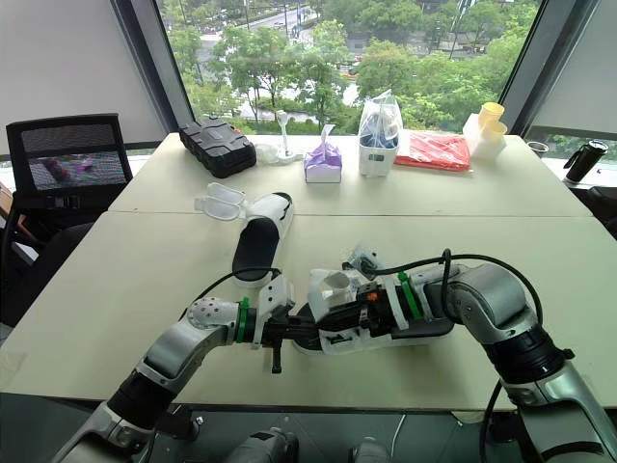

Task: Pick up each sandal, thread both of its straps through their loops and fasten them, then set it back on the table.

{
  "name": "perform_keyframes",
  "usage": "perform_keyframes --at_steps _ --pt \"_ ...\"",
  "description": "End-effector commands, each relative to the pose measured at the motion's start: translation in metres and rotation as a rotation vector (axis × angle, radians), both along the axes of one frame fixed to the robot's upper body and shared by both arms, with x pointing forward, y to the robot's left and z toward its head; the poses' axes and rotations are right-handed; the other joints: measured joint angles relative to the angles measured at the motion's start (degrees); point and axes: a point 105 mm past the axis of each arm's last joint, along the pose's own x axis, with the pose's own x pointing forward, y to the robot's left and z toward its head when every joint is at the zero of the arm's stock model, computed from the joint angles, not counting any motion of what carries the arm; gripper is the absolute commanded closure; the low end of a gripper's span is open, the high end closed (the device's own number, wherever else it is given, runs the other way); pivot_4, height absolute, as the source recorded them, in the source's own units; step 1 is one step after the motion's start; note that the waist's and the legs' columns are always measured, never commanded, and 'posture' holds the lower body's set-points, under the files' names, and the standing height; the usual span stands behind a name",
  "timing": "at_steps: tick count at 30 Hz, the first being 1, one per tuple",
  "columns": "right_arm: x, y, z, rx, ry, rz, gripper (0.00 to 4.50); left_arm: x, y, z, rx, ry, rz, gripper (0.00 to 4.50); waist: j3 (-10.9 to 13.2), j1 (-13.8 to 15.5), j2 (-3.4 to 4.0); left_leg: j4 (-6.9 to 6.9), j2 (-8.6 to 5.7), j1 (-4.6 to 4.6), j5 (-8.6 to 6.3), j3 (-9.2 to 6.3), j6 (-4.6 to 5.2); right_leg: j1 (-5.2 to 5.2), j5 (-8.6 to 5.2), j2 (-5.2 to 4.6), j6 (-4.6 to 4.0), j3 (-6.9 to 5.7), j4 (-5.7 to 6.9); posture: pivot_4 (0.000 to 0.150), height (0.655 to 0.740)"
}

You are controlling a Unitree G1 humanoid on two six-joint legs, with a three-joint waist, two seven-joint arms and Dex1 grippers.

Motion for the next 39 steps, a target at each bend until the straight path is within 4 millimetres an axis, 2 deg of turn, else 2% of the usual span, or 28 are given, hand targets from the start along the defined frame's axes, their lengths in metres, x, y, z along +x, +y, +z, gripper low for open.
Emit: perform_keyframes --at_steps 1,8,13,24,30,34,39 --pt "0.008 -0.01 -0.005 -0.054 -0.055 -0.028 4.43 -0.004 0.004 -0.02 0.057 0.067 0.02 4.5 0.0 0.0 0.0 0.01 0.0 0.0 0.0 0.0 0.0 0.0 0.0 0.0 0.0 0.0 0.0 0.15 0.74" --pt "0.017 -0.023 -0.005 -0.145 -0.194 -0.006 4.43 -0.004 0.004 -0.02 0.056 0.067 0.02 4.5 0.0 0.1 0.0 0.0 -0.01 0.0 0.0 0.0 -0.01 0.01 0.01 0.0 0.03 0.0 -0.01 0.15 0.74" --pt "0.018 -0.024 -0.004 -0.176 -0.261 0.038 4.43 -0.003 0.004 -0.021 0.057 0.064 0.018 4.5 0.0 0.0 0.0 0.01 -0.01 0.0 0.0 0.0 -0.01 0.0 0.01 0.0 0.03 0.0 0.01 0.15 0.74" --pt "0.002 -0.008 -0.003 -0.185 -0.312 0.135 4.43 -0.002 0.005 -0.021 0.059 0.058 0.018 4.5 0.0 0.1 0.0 0.0 -0.01 0.0 -0.01 0.0 -0.01 0.0 0.0 -0.01 0.01 0.0 0.0 0.15 0.74" --pt "-0.007 -0.004 -0.014 -0.213 -0.337 0.182 4.43 -0.002 0.005 -0.021 0.057 0.058 0.019 4.5 0.0 0.1 0.0 -0.02 -0.01 0.0 -0.01 0.0 -0.02 -0.01 0.0 -0.01 0.03 0.0 -0.01 0.15 0.74" --pt "-0.006 -0.001 -0.017 -0.218 -0.357 0.18 4.43 -0.002 0.004 -0.021 0.058 0.057 0.017 4.5 0.0 0.1 -0.01 -0.03 -0.01 0.0 -0.01 0.0 -0.02 0.0 0.0 -0.01 0.04 0.0 -0.01 0.15 0.74" --pt "-0.004 0.003 -0.004 -0.175 -0.34 0.164 4.43 -0.002 0.004 -0.021 0.058 0.056 0.017 4.5 0.0 0.0 -0.01 -0.03 0.0 0.02 -0.01 -0.01 -0.01 0.0 -0.01 0.0 0.02 0.0 0.01 0.15 0.74"
